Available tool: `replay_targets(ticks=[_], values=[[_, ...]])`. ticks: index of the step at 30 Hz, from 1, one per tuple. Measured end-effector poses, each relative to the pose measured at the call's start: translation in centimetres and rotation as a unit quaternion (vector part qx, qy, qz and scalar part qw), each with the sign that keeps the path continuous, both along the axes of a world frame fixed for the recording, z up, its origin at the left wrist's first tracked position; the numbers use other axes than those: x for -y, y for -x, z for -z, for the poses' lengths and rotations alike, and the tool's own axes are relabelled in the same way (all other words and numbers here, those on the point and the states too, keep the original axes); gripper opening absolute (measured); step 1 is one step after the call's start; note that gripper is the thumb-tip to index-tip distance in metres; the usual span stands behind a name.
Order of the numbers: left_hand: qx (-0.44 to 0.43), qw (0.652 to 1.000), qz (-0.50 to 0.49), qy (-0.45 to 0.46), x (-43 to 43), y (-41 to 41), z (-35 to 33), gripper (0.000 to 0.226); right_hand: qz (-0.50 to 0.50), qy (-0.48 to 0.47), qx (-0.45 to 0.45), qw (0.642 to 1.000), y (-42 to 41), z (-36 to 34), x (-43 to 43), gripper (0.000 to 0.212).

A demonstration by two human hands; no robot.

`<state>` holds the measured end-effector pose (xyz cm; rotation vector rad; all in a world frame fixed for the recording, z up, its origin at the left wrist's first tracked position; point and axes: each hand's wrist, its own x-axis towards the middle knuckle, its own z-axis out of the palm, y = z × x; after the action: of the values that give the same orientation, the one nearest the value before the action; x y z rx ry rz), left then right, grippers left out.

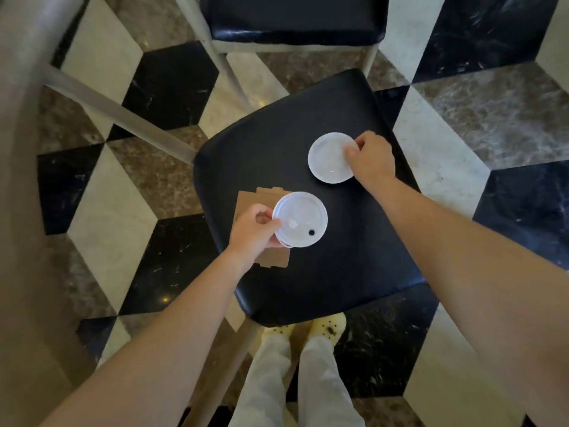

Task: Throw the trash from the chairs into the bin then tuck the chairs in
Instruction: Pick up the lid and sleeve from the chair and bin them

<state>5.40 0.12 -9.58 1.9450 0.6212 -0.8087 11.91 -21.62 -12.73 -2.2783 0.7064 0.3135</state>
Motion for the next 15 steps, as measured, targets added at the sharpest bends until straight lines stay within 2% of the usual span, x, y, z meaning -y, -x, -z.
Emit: replay_targets(ticks=[4,8,12,15], values=[[0.044,0.997,-0.041,0.042,1.6,-2.8,0.0,0.015,-0.016,-0.001,-0.006,1.0,0.8,0.3,0.0,0.027],[0.081,0.996,-0.033,0.03,4.6,-5.3,0.5,0.01,-0.008,-0.044,0.035,0.998,1.2,0.4,1.0,0.028],[0.119,0.993,-0.022,-0.009,7.2,-7.2,1.5,0.008,0.007,-0.11,0.03,0.993,1.4,0.2,1.9,0.037],[0.126,0.989,0.023,-0.076,8.0,-8.0,2.7,0.015,-0.013,-0.14,0.024,0.99,1.3,0.5,2.4,0.041]])
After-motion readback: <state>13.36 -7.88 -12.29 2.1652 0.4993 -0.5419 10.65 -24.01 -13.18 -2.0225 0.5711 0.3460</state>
